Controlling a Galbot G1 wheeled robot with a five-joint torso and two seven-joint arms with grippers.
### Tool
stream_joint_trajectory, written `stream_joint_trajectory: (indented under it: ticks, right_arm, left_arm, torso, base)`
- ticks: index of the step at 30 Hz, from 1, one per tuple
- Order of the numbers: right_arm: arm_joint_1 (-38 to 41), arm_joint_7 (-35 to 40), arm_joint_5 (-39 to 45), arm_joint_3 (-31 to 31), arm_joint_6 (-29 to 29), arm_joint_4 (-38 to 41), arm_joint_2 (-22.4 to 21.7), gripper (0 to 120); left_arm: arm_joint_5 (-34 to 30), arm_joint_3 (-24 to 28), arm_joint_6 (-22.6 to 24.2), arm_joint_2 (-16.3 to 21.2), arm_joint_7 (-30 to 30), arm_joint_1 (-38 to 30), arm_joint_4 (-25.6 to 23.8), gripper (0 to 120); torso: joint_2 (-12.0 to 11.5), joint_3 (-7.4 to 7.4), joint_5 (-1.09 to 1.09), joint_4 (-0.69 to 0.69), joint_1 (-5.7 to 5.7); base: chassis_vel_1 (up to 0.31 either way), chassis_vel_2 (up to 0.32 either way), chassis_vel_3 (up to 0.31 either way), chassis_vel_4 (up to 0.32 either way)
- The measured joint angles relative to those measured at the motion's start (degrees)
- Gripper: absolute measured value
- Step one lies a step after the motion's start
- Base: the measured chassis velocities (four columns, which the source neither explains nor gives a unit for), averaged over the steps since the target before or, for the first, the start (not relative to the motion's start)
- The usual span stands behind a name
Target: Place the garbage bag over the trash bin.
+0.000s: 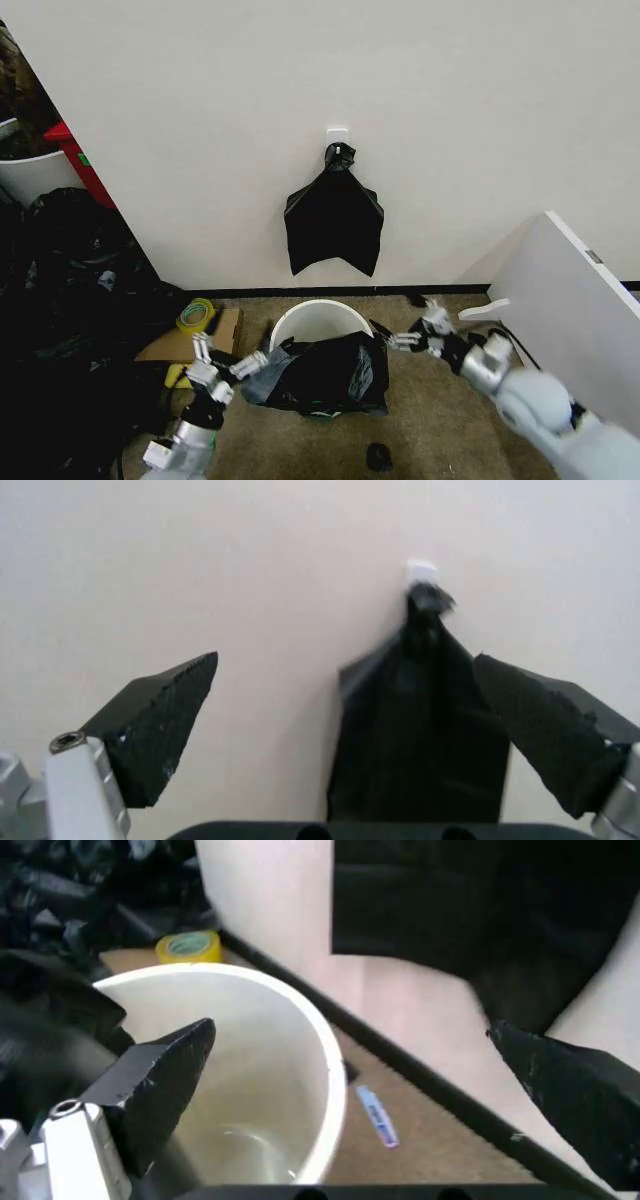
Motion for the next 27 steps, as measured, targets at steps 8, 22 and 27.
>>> stream_joint_trajectory:
  ticks: [8, 22, 27]
  right_arm:
    - [17.41, 3.47, 0.22, -13.78, -12.71, -8.19, 7.99, 100]
    - [25.58, 2.46, -5.21, -20.91, -21.52, -19.17, 17.22, 74]
    - [24.6, 2.45, -7.52, -21.31, -22.56, -19.0, 16.68, 52]
  left_arm:
    - [0.01, -2.51, -0.8, -0.94, -2.93, -0.59, 2.18, 100]
    - [7.79, -2.51, 1.01, -1.5, -12.27, -0.8, 4.73, 100]
    - [8.38, -2.4, 2.61, -1.0, -15.49, -1.12, 4.89, 100]
  torso:
    - [0.0, 0.0, 0.0, 0.02, 0.0]
    - [0.0, -0.01, 0.0, 0.0, 0.0]
    - [0.0, -0.01, 0.01, -0.02, 0.0]
  base:
    - [0.0, 0.0, 0.0, 0.0]
    - [0.0, 0.0, 0.0, 0.0]
    - [0.0, 0.0, 0.0, 0.0]
